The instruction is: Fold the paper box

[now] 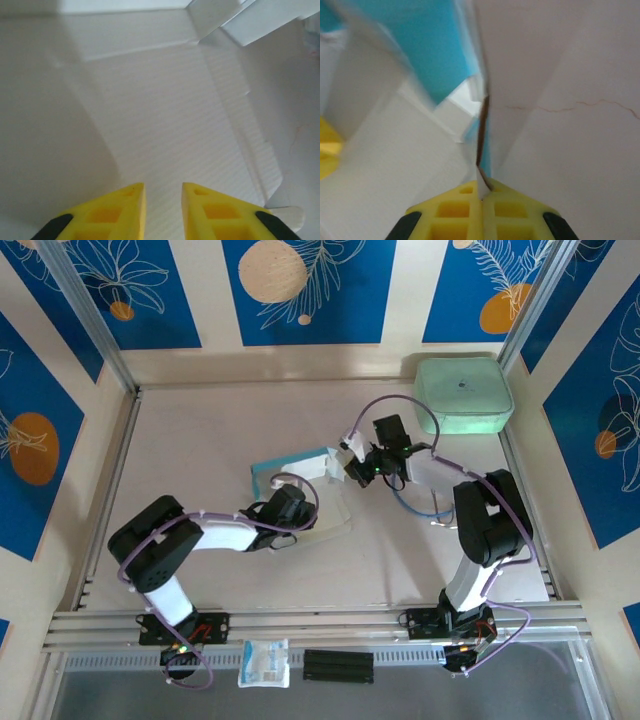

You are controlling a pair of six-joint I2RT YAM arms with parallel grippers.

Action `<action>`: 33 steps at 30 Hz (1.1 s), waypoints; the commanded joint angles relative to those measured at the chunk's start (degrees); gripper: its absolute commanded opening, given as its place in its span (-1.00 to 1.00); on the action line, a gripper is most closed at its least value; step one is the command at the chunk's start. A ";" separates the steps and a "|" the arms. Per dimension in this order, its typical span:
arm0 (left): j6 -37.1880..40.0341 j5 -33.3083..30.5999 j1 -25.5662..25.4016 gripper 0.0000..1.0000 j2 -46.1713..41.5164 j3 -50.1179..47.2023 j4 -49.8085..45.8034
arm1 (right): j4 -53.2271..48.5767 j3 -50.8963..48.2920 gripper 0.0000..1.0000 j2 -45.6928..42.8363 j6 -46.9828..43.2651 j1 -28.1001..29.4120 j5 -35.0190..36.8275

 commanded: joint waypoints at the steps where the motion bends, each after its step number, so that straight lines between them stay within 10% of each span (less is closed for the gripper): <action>1: 6.29 -3.57 -0.33 -0.37 -6.92 -0.26 -3.45 | 4.51 -2.83 -1.00 -0.49 1.95 1.83 9.83; 9: 24.87 -10.12 1.46 0.03 -22.21 15.53 -34.63 | 6.56 -4.33 -1.00 -1.09 2.67 5.45 16.43; 16: 40.37 6.50 13.19 0.24 -14.83 38.88 -65.29 | 5.15 -3.40 -1.00 -1.79 1.47 6.61 16.56; 25: 53.04 18.45 18.20 0.43 -3.08 48.36 -70.96 | 0.78 -0.55 -1.00 -2.28 1.31 6.66 14.20; 33: 60.37 8.33 18.21 0.64 5.37 50.84 -68.13 | -1.84 0.81 -1.00 -2.11 1.09 7.27 12.11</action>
